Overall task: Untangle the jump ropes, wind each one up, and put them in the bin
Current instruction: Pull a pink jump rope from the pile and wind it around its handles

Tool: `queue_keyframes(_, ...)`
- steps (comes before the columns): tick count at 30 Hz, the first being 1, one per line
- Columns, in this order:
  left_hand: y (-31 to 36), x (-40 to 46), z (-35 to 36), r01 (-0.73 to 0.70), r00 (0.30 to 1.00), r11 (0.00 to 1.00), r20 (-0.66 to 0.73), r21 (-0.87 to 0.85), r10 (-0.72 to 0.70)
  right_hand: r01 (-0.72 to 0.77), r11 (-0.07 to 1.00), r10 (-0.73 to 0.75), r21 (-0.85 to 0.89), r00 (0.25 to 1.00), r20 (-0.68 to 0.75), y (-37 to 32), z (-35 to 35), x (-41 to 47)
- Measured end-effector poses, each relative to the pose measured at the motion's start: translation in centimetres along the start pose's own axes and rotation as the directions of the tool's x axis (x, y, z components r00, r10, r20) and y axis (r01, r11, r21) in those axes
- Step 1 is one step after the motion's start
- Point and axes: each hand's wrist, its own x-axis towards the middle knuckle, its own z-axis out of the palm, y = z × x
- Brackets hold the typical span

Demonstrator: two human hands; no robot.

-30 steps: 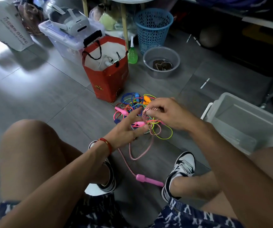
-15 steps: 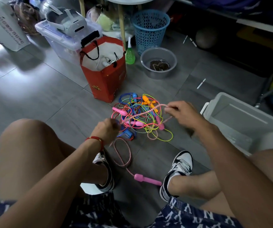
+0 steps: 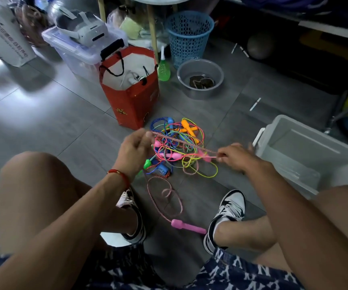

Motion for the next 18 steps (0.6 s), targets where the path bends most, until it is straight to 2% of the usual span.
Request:
queue_keyframes(2, -0.7, 0.6, -0.5, 0.163, 0.982, 0.986, -0.086, -0.038, -0.165, -0.034, 0.999, 0.039, 0.039, 0.991, -0.129, 0.2, -0.2, 0.2)
queue_keyframes(3, -1.1, 0.9, -0.9, 0.265, 0.962, 0.964, -0.070, -0.006, -0.264, 0.039, 0.989, -0.011, 0.143, 0.982, -0.189, -0.3, -0.9, 0.2)
queue_keyframes(5, -2.0, 0.9, -1.1, 0.399, 0.910, 0.881, 0.011, 0.256, -0.415, 0.235, 0.886, -0.145, 0.399, 0.959, -0.243, -2.3, -3.2, -0.2)
queue_keyframes(6, -2.1, 0.5, -0.8, 0.382, 0.906, 0.841, 0.023, 0.383, -0.422, 0.327, 0.823, -0.224, 0.463, 0.938, -0.264, -3.3, -4.0, -0.4)
queue_keyframes(7, -1.8, 0.0, -0.1, 0.318, 0.930, 0.864, 0.051, 0.390, -0.365, 0.409, 0.786, -0.300, 0.463, 0.908, -0.293, -4.2, -4.5, -0.7)
queue_keyframes(9, 0.2, -1.2, 1.7, 0.060, 0.975, 0.992, 0.206, 0.110, -0.082, 0.543, 0.771, -0.442, 0.334, 0.833, -0.333, -6.3, -5.3, -1.8)
queue_keyframes(10, 1.2, -1.7, 2.4, -0.068, 0.950, 0.998, 0.306, 0.000, 0.065, 0.592, 0.761, -0.500, 0.266, 0.796, -0.343, -7.1, -5.4, -2.3)
queue_keyframes(11, 1.6, -1.9, 3.1, -0.171, 0.907, 0.985, 0.387, -0.025, 0.167, 0.630, 0.745, -0.543, 0.219, 0.764, -0.350, -7.7, -5.3, -2.7)
queue_keyframes(12, 1.6, -1.8, 3.4, -0.227, 0.880, 0.974, 0.431, 0.017, 0.198, 0.642, 0.741, -0.557, 0.197, 0.751, -0.353, -8.1, -5.1, -2.8)
queue_keyframes(13, 1.8, -1.9, 3.5, -0.232, 0.888, 0.970, 0.422, 0.068, 0.183, 0.625, 0.759, -0.545, 0.183, 0.763, -0.348, -7.9, -4.6, -2.4)
queue_keyframes(14, 1.5, -1.8, 3.3, -0.216, 0.920, 0.970, 0.356, 0.114, 0.164, 0.573, 0.804, -0.504, 0.158, 0.798, -0.330, -7.3, -4.2, -1.8)
queue_keyframes(16, 1.1, -1.6, 2.7, -0.190, 0.968, 0.971, 0.191, 0.147, 0.161, 0.401, 0.915, -0.380, 0.036, 0.890, -0.252, -4.6, -2.6, -0.2)
queue_keyframes(18, 1.4, -1.3, 1.6, -0.165, 0.986, 0.980, 0.017, 0.108, 0.164, 0.202, 0.979, -0.202, -0.014, 0.971, -0.131, -1.1, -0.5, 0.7)
